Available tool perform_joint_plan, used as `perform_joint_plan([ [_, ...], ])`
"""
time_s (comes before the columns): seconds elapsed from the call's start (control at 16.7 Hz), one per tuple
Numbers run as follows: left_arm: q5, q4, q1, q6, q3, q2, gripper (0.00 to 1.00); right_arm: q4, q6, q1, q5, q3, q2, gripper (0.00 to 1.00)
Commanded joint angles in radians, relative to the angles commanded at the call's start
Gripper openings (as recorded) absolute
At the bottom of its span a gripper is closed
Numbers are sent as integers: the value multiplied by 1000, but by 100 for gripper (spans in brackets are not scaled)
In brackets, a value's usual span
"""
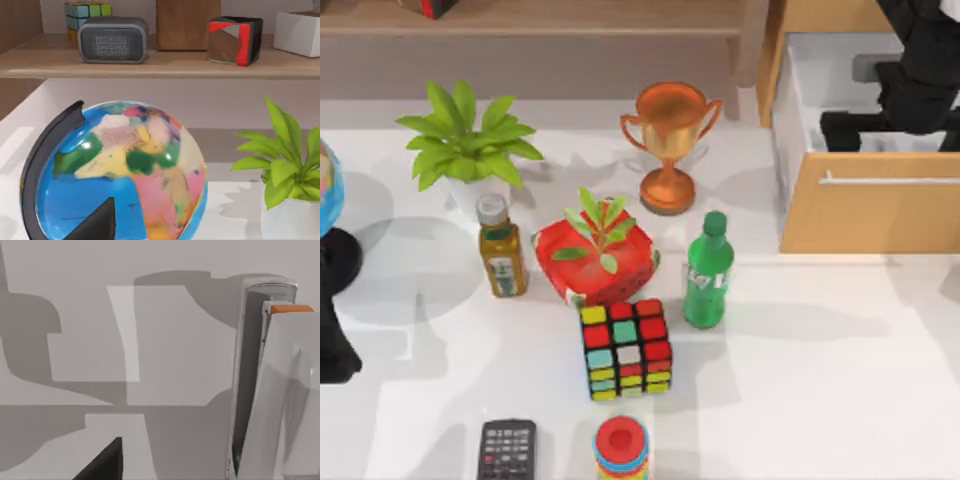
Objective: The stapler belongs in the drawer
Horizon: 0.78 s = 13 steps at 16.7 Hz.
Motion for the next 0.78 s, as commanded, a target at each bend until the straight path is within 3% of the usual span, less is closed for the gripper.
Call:
perform_joint_plan([
  [0.42,0,0,0,0,0,0,100,107,-89,-1,2,-91,-100,100],
  [0.78,0,0,0,0,0,0,100,491,-343,31,-9,-357,-347,100],
])
